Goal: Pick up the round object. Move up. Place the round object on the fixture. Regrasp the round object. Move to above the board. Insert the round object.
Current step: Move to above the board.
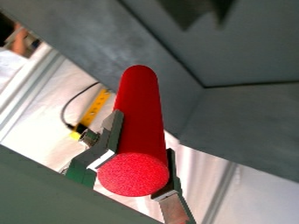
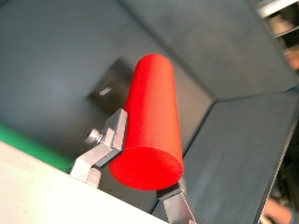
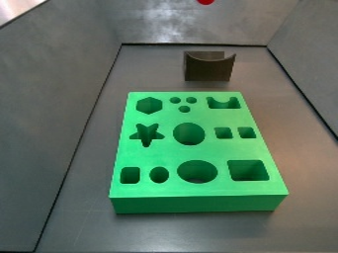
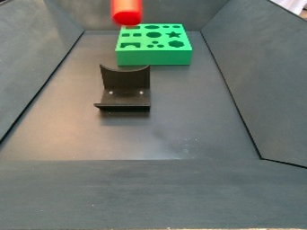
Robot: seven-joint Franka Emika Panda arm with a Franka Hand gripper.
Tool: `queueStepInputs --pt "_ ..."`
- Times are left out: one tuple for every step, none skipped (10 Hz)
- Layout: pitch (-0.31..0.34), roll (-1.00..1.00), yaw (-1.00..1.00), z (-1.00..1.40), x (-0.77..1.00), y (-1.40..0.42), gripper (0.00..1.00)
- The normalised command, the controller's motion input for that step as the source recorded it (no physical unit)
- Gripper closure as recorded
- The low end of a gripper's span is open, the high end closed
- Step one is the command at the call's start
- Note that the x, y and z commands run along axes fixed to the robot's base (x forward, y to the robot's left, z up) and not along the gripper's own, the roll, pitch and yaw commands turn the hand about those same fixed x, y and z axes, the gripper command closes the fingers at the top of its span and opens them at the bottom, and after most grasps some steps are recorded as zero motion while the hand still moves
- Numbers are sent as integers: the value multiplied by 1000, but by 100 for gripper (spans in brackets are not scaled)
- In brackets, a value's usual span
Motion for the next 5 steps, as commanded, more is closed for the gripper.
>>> queueStepInputs --pt "2 -1000 -46 407 -604 -1000 100" --pt "8 -1000 -47 415 -603 -1000 100" --pt "10 -1000 -48 423 -614 -1000 100" --pt "7 -1000 -48 420 -635 -1000 100" --pt "8 -1000 -46 422 -653 -985 100"
